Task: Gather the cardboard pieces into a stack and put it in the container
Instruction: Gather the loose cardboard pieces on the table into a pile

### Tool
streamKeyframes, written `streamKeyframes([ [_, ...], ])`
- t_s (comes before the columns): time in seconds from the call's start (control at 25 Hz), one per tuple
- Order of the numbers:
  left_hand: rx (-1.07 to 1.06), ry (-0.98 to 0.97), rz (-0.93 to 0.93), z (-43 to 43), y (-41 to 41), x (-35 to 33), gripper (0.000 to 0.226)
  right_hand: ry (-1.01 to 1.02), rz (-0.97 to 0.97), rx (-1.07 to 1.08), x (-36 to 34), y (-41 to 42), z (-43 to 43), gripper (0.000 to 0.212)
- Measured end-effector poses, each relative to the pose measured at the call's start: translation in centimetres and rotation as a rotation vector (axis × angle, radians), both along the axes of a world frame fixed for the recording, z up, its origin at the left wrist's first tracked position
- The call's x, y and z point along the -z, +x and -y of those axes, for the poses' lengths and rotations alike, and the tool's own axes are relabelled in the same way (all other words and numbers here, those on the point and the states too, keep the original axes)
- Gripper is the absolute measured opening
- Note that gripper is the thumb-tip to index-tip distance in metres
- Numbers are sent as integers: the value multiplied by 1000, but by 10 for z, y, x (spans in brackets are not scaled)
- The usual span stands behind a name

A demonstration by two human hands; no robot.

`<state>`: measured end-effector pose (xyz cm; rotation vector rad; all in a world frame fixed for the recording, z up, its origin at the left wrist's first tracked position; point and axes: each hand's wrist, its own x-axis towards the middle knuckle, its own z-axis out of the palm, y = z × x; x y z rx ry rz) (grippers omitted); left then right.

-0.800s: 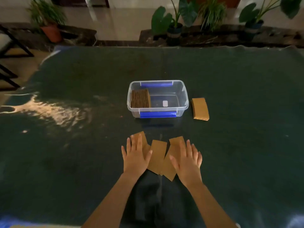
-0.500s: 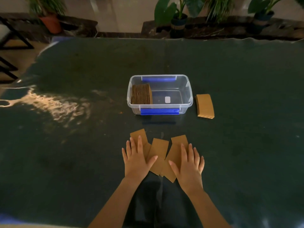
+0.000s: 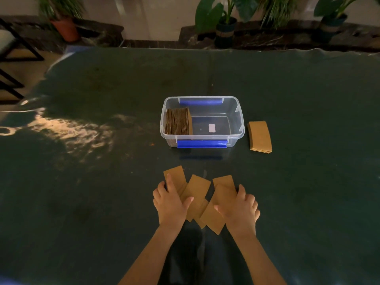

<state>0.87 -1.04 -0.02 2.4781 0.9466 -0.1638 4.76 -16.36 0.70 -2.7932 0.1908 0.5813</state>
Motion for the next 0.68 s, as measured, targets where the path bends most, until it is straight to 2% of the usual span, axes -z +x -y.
streamKeyframes([
  [0.2,-280,-333,35,-9,19,-9,100,221,-99,229,1,19,-9,80],
  [0.32,-283,-348,-11,-15,24,-3,87,263,-98,251,1,18,-15,80],
  [0.4,-226,-322,-12,-15,24,-3,69,327,-83,288,4,17,-17,78],
  [0.48,-188,-352,7,-14,24,-5,54,399,-76,309,6,17,-18,63],
  [0.6,-205,-421,44,-14,26,-10,44,495,-67,304,0,24,-18,20],
  [0.68,-205,-449,46,-14,26,-10,41,534,-39,320,-5,32,-13,17],
])
